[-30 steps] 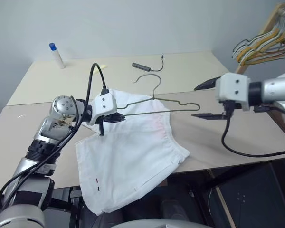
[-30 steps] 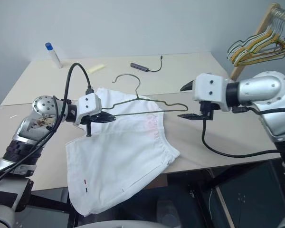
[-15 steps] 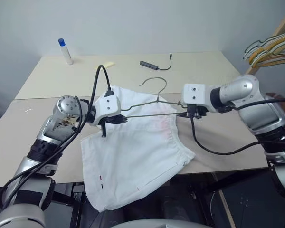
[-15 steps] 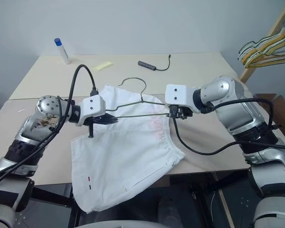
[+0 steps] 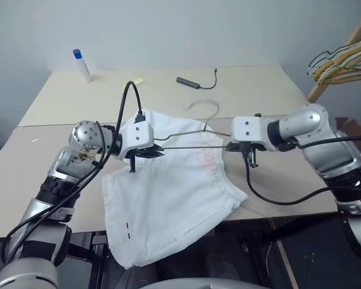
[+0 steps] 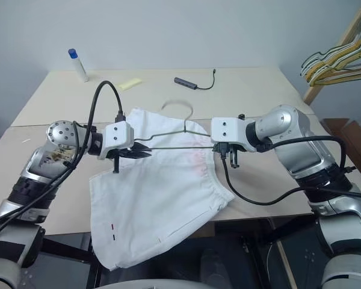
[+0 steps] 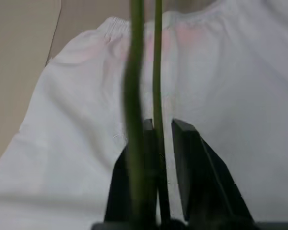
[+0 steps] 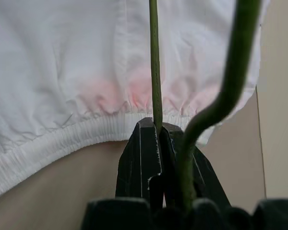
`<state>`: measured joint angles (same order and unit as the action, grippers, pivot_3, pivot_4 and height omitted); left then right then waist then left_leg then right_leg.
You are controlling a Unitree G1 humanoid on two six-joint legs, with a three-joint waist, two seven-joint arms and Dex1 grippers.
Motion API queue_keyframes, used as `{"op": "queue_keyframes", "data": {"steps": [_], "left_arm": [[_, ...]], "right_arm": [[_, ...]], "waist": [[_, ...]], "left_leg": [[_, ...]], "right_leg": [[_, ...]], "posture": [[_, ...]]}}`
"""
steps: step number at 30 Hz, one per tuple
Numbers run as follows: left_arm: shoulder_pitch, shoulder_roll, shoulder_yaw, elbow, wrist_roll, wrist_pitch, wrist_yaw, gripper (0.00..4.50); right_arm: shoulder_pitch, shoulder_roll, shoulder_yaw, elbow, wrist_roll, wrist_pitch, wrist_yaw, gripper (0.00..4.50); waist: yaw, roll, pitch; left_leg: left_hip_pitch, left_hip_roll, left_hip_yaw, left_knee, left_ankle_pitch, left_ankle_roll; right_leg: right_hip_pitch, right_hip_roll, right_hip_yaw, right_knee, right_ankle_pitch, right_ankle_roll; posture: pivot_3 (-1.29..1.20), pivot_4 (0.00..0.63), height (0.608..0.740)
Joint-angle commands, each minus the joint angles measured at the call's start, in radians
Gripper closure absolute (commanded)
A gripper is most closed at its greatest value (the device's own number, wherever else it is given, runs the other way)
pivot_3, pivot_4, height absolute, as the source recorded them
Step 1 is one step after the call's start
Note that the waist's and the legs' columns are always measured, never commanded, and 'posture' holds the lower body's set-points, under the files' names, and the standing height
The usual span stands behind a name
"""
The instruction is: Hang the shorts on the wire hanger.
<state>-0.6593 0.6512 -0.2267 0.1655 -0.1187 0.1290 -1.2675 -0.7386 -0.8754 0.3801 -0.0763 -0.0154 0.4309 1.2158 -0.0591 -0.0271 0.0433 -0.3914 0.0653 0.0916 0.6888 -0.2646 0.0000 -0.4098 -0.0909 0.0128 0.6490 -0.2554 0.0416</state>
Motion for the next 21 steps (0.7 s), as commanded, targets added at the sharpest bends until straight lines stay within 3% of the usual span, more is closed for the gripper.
{"op": "queue_keyframes", "data": {"steps": [1,5,10,16,21], "left_arm": [[-0.042,0.004,0.075,0.048,-0.047,-0.036,0.005,2.59],[-0.05,0.013,0.149,0.112,-0.086,-0.011,0.039,1.47],[-0.005,0.025,0.23,0.047,-0.188,0.108,0.036,0.01],[0.119,0.069,0.305,-0.167,-0.401,0.272,-0.061,0.01],[0.175,0.083,0.307,-0.252,-0.432,0.28,-0.054,0.01]], "right_arm": [[0.06,-0.054,-0.107,-0.068,0.035,0.058,-0.012,4.5],[0.216,-0.124,-0.229,-0.118,0.077,0.154,-0.043,4.5],[0.424,-0.173,-0.399,-0.158,0.116,0.275,-0.117,4.5],[0.627,-0.092,-0.67,-0.19,0.359,0.707,-0.129,4.5],[0.692,-0.053,-0.706,-0.112,0.474,0.919,-0.145,4.5]], "waist": [[0.003,0.0,0.0],[0.005,0.0,0.0],[0.012,0.0,0.0],[0.011,0.0,0.0],[0.013,0.0,-0.002]], "left_leg": [[0.0,0.0,0.0,0.001,0.0,0.0],[0.0,0.0,0.0,0.003,-0.001,0.001],[0.001,0.0,-0.001,0.005,-0.001,0.002],[0.002,0.001,-0.001,0.005,-0.001,0.002],[0.004,0.001,-0.002,0.005,-0.002,0.002]], "right_leg": [[0.0,0.0,0.0,0.0,0.0,0.0],[0.002,0.0,-0.001,0.0,0.0,0.0],[0.003,0.0,-0.001,0.0,0.0,0.0],[0.005,0.001,-0.001,0.0,0.0,0.001],[0.007,0.0,-0.001,-0.001,0.0,0.0]], "posture": [[-0.05,0.0,0.74],[-0.06,0.0,0.74],[-0.06,0.0,0.74],[-0.06,0.0,0.74],[-0.06,0.0,0.74]]}}
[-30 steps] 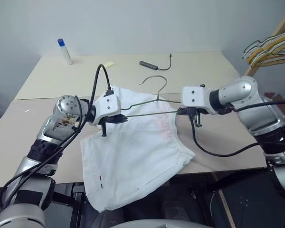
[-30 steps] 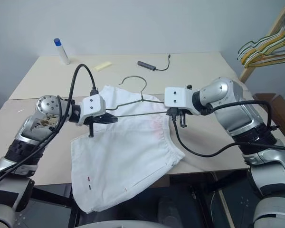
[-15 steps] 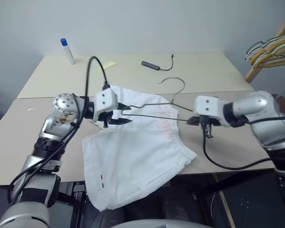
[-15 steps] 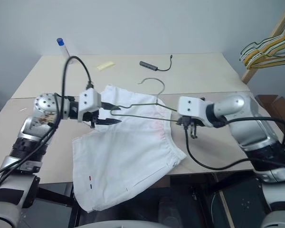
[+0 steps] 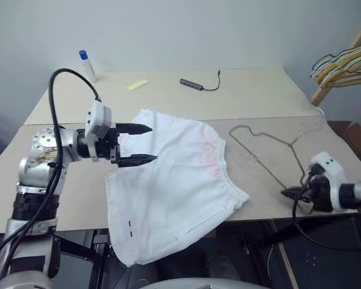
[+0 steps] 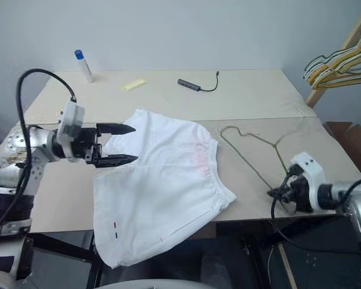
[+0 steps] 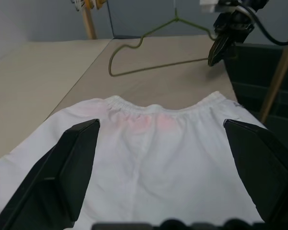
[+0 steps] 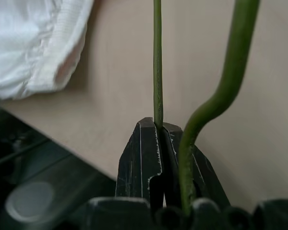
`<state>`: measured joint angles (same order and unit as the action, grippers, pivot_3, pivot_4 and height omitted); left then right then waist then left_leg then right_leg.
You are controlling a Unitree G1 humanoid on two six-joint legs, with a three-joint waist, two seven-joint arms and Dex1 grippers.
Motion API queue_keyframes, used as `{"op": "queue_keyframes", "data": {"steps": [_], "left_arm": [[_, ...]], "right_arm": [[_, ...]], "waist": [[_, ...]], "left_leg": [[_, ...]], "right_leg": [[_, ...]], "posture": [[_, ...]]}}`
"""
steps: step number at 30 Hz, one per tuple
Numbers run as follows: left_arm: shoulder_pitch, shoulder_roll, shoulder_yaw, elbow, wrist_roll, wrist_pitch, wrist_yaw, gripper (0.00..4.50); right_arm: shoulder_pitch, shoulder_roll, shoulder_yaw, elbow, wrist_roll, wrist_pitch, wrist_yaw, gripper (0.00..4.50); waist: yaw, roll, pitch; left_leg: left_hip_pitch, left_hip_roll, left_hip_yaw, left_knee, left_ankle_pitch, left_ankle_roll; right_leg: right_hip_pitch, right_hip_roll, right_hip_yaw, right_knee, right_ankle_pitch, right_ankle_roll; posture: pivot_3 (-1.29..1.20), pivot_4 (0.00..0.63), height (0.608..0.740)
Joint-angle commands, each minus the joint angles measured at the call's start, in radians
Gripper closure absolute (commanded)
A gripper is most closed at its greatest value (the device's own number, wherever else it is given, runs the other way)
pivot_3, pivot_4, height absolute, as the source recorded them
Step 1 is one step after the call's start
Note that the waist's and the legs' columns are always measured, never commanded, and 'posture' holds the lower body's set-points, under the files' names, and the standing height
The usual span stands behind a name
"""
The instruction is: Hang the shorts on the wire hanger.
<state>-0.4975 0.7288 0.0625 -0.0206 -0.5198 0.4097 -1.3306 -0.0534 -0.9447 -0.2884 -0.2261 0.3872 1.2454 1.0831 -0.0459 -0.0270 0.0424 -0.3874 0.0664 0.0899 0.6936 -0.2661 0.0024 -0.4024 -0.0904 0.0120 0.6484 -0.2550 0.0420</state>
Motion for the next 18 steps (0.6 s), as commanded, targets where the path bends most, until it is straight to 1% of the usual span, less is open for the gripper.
{"op": "queue_keyframes", "data": {"steps": [1,5,10,14,18], "left_arm": [[0.018,0.0,0.019,-0.074,-0.032,-0.001,0.019,0.01],[0.037,0.0,0.011,-0.108,-0.04,0.017,0.043,0.01],[0.059,0.005,0.01,-0.142,-0.05,0.027,0.058,0.01],[0.08,0.015,0.019,-0.166,-0.056,0.037,0.069,0.01],[0.095,0.022,0.026,-0.177,-0.061,0.039,0.075,0.01]], "right_arm": [[-0.003,0.019,-0.02,0.062,0.078,0.121,-0.027,4.5],[-0.056,0.032,0.042,0.14,0.12,0.139,-0.031,4.5],[-0.094,-0.004,0.149,0.164,0.162,0.095,0.025,4.5],[-0.13,-0.04,0.19,0.186,0.191,0.061,0.075,4.5],[-0.171,-0.058,0.214,0.239,0.19,0.027,0.082,4.5]], "waist": [[0.0,0.0,-0.001],[-0.005,0.0,-0.001],[-0.005,0.0,-0.001],[0.001,0.0,-0.001],[0.005,0.0,-0.001]], "left_leg": [[0.001,0.0,0.0,0.0,0.0,0.0],[0.001,0.0,0.0,0.0,0.0,0.001],[0.001,0.0,-0.001,-0.001,-0.001,0.001],[0.001,0.0,0.0,-0.001,-0.001,0.001],[0.001,0.0,0.0,-0.001,-0.001,0.001]], "right_leg": [[0.001,0.0,0.0,0.0,0.0,0.0],[0.001,0.0,0.001,0.0,0.0,0.0],[0.001,0.001,0.001,-0.001,0.0,0.0],[0.001,0.001,0.001,-0.001,0.0,0.0],[0.0,0.001,0.001,-0.001,0.0,0.0]], "posture": [[-0.06,0.0,0.74],[-0.05,0.0,0.74],[-0.03,0.0,0.74],[-0.02,0.002,0.74],[0.0,0.003,0.74]]}}
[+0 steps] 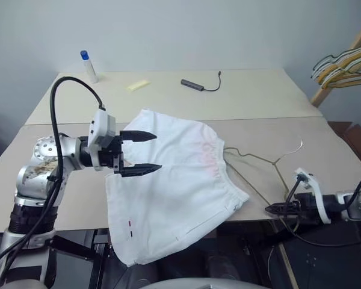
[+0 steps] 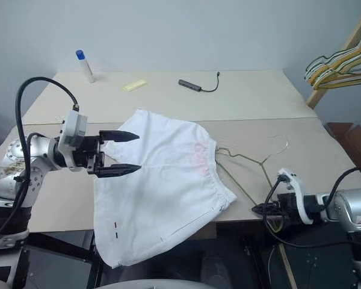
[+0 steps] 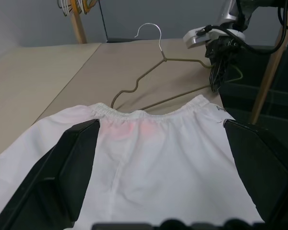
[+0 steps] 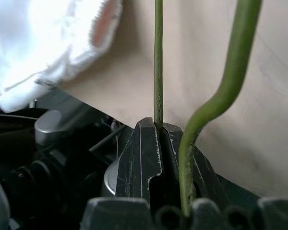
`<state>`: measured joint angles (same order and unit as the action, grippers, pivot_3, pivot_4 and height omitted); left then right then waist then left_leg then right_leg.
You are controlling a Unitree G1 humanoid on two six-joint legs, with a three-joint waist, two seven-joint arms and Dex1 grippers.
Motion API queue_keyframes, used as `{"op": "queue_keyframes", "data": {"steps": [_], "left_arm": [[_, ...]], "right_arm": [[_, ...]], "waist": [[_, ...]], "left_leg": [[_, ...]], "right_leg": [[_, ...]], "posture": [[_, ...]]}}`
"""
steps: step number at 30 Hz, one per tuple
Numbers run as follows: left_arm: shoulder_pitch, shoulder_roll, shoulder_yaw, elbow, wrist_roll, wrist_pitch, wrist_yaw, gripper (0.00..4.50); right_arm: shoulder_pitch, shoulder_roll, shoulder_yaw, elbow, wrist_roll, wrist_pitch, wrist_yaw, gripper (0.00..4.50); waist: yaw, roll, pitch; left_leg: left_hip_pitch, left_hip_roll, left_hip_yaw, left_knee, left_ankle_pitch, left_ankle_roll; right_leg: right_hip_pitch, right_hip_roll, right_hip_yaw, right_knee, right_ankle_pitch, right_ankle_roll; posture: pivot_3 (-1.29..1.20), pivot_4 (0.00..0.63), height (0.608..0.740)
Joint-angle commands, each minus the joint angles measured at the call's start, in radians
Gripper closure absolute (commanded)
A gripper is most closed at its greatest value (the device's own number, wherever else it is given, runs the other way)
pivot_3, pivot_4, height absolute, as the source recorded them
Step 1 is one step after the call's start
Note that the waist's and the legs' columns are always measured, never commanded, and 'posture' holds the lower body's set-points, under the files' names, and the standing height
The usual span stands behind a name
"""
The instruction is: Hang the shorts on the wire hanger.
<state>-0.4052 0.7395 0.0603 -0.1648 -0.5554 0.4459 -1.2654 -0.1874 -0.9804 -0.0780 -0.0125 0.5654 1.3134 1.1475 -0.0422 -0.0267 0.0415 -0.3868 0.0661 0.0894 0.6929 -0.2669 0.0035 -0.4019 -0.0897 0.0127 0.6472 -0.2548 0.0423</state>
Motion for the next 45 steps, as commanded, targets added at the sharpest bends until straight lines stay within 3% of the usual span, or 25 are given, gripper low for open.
{"op": "queue_keyframes", "data": {"steps": [1,12,18,23,36,45], "left_arm": [[0.007,0.013,0.029,-0.036,-0.026,0.003,0.012,0.01],[0.016,0.029,0.032,-0.049,-0.03,0.005,0.012,0.01],[0.023,0.044,0.033,-0.066,-0.034,0.012,0.014,0.01],[0.047,0.064,0.045,-0.087,-0.042,0.015,0.018,0.01],[0.063,0.084,0.05,-0.105,-0.045,0.02,0.046,0.01],[0.062,0.09,0.048,-0.106,-0.049,0.022,0.052,0.01]], "right_arm": [[-0.054,-0.025,0.011,0.046,0.009,-0.052,0.021,4.5],[-0.142,-0.12,0.214,0.119,-0.012,-0.152,0.195,4.5],[-0.337,-0.019,0.354,0.342,-0.14,-0.23,0.181,4.5],[-0.364,-0.025,0.432,0.386,-0.188,-0.292,0.282,4.5],[-0.464,0.071,0.498,0.518,-0.284,-0.371,0.366,4.5],[-0.548,0.177,0.457,0.661,-0.324,-0.388,0.317,4.5]], "waist": [[0.001,0.0,0.0],[0.007,0.0,0.0],[0.0,0.0,0.0],[0.027,0.0,0.0],[0.055,0.0,0.0],[0.059,0.0,0.0]], "left_leg": [[0.0,0.0,0.0,0.0,0.0,0.0],[0.0,0.0,0.0,0.0,0.0,0.0],[0.0,0.0,0.001,0.0,0.0,0.0],[-0.002,0.0,0.0,0.0,0.0,0.0],[-0.002,0.001,0.001,0.0,0.0,0.0],[-0.002,0.0,0.001,0.0,0.0,0.0]], "right_leg": [[0.0,0.0,0.0,0.0,0.0,0.0],[0.0,0.0,0.0,0.0,0.0,0.0],[-0.001,0.0,0.0,0.0,0.0,0.0],[-0.002,0.0,0.0,-0.001,0.0,0.0],[-0.002,0.001,0.0,0.0,0.001,0.0],[-0.002,0.001,-0.001,-0.001,0.001,0.0]], "posture": [[0.0,0.002,0.74],[0.03,0.0,0.74],[0.06,0.0,0.74],[0.07,0.0,0.74],[0.11,0.0,0.74],[0.12,0.0,0.74]]}}
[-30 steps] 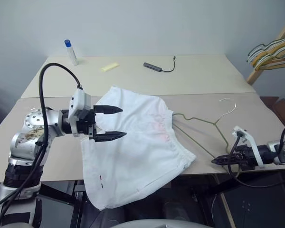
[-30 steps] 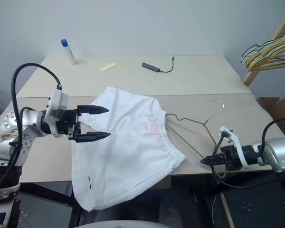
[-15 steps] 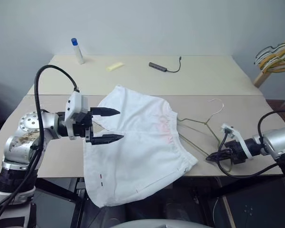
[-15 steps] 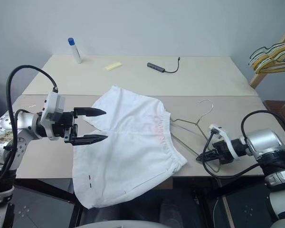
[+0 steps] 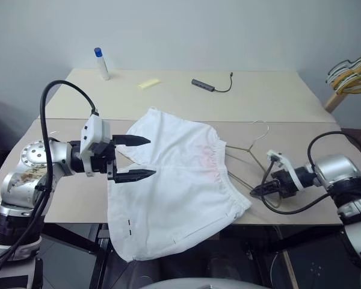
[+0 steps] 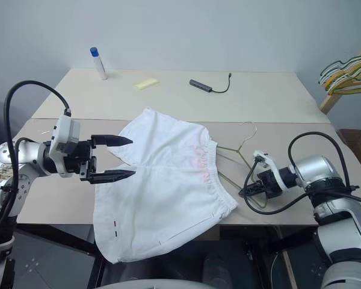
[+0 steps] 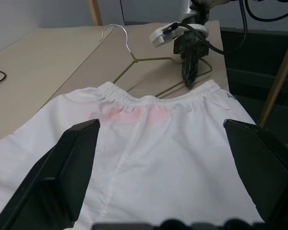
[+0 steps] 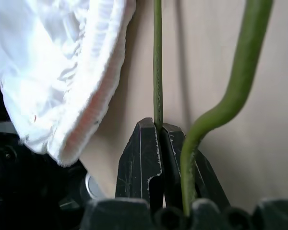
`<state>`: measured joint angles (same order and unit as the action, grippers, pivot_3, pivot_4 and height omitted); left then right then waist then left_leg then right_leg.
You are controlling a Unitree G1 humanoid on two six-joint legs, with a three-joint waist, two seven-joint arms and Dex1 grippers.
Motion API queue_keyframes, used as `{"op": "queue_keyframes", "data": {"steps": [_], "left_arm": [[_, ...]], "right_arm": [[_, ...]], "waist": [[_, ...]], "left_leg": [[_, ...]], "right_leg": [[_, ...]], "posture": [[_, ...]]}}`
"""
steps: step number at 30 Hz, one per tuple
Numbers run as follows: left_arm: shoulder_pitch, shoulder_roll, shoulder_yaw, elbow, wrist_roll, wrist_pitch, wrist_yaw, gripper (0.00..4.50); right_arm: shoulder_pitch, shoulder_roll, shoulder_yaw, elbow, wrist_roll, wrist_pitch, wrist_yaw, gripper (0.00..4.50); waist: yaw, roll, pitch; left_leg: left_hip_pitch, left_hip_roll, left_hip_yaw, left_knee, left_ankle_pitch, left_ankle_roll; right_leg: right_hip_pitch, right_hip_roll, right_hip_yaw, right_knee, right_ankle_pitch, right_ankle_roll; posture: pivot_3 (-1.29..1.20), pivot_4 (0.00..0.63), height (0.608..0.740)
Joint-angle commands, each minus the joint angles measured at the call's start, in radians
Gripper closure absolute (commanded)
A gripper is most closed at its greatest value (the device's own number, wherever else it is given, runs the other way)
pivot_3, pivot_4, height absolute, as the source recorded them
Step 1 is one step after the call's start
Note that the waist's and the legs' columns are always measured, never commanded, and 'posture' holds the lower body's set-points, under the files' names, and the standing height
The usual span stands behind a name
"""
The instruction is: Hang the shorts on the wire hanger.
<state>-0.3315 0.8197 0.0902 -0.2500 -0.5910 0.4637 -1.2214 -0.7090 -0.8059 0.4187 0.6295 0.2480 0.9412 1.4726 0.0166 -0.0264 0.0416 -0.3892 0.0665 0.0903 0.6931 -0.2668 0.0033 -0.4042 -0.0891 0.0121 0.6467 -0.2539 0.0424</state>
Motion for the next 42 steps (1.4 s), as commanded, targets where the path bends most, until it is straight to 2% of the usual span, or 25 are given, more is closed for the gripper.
{"op": "queue_keyframes", "data": {"steps": [1,7,10,14,16,21,26,31,34,38,39,42], "left_arm": [[-0.013,0.01,0.019,-0.019,-0.013,0.004,0.009,0.01],[-0.012,0.013,0.023,-0.009,-0.01,-0.004,0.007,0.01],[-0.03,-0.004,0.006,0.013,0.007,-0.02,0.015,0.01],[-0.09,-0.054,-0.015,0.083,0.073,-0.058,0.093,0.01],[-0.136,-0.068,-0.025,0.139,0.11,-0.088,0.104,0.01],[-0.354,-0.052,-0.075,0.376,0.218,-0.281,-0.004,0.01],[-0.509,-0.073,-0.163,0.577,0.314,-0.471,-0.155,0.01],[-0.596,-0.124,-0.294,0.747,0.417,-0.584,-0.303,0.01],[-0.626,-0.163,-0.344,0.85,0.492,-0.66,-0.304,0.01],[-0.656,-0.23,-0.386,0.946,0.57,-0.662,-0.251,0.01],[-0.659,-0.242,-0.39,0.965,0.584,-0.664,-0.238,0.4],[-0.665,-0.267,-0.378,0.997,0.582,-0.655,-0.243,1.2]], "right_arm": [[-0.027,0.004,-0.048,0.025,-0.01,-0.022,-0.016,4.5],[-0.012,-0.048,-0.158,-0.044,0.008,-0.035,-0.073,4.5],[0.015,-0.082,-0.221,-0.208,0.024,-0.046,-0.115,4.5],[0.061,-0.124,-0.207,-0.528,-0.042,-0.098,-0.216,4.5],[0.047,-0.117,-0.224,-0.627,-0.021,-0.072,-0.236,4.5],[0.011,-0.125,-0.116,-0.841,-0.124,-0.112,-0.305,4.5],[-0.018,-0.123,-0.022,-0.901,-0.192,-0.154,-0.304,4.5],[-0.052,-0.112,0.009,-0.888,-0.212,-0.178,-0.279,4.5],[-0.07,-0.109,0.013,-0.879,-0.213,-0.186,-0.267,4.5],[-0.08,-0.106,0.006,-0.895,-0.2,-0.169,-0.253,4.5],[-0.081,-0.106,0.003,-0.899,-0.195,-0.164,-0.249,4.5],[-0.082,-0.108,-0.006,-0.909,-0.184,-0.151,-0.24,4.5]], "waist": [[0.001,0.0,0.0],[0.004,0.0,0.0],[0.001,0.0,0.0],[-0.006,0.002,0.0],[-0.01,0.002,0.0],[-0.027,0.002,0.0],[-0.04,0.002,0.0],[-0.059,0.002,0.0],[-0.071,0.002,0.0],[-0.087,0.001,0.0],[-0.089,0.001,0.0],[-0.099,0.001,0.0]], "left_leg": [[0.0,0.0,0.0,0.0,0.0,0.0],[0.0,0.0,0.0,0.0,0.0,0.0],[0.0,0.0,0.0,0.0,0.0,0.0],[0.0,0.0,0.0,0.0,0.0,0.0],[0.0,0.0,0.0,0.0,0.0,0.0],[-0.001,0.0,0.0,0.0,0.0,0.0],[-0.002,0.0,0.001,0.001,0.0,0.0],[-0.003,0.0,0.001,0.001,0.0,0.0],[-0.003,0.0,0.001,0.001,0.0,0.0],[-0.006,0.0,0.0,0.001,0.0,0.0],[-0.007,0.0,0.0,0.002,0.0,0.0],[-0.012,0.0,0.001,0.002,0.0,0.0]], "right_leg": [[0.0,0.0,0.0,0.0,0.0,0.0],[0.0,0.0,0.0,0.0,0.0,0.0],[0.0,0.0,0.0,0.0,0.0,0.0],[0.0,0.0,0.0,0.0,0.0,0.0],[-0.001,0.0,0.0,0.001,0.0,0.0],[-0.001,0.0,-0.001,0.0,0.0,0.0],[-0.001,-0.001,-0.001,-0.001,0.0,0.0],[-0.002,-0.001,-0.001,-0.001,0.0,0.0],[-0.002,0.0,-0.001,-0.001,0.0,0.0],[-0.004,-0.001,-0.001,0.0,0.0,0.0],[-0.006,-0.001,-0.001,0.0,0.0,0.0],[-0.012,-0.001,0.0,0.002,0.0,0.0]], "posture": [[0.12,0.0,0.74],[0.09,0.0,0.74],[0.06,0.0,0.74],[0.01,0.0,0.74],[-0.01,0.0,0.74],[-0.04,0.0,0.74],[-0.07,0.0,0.74],[-0.08,0.0,0.74],[-0.09,0.0,0.74],[-0.11,0.0,0.74],[-0.11,0.0,0.74],[-0.12,0.0,0.74]]}}
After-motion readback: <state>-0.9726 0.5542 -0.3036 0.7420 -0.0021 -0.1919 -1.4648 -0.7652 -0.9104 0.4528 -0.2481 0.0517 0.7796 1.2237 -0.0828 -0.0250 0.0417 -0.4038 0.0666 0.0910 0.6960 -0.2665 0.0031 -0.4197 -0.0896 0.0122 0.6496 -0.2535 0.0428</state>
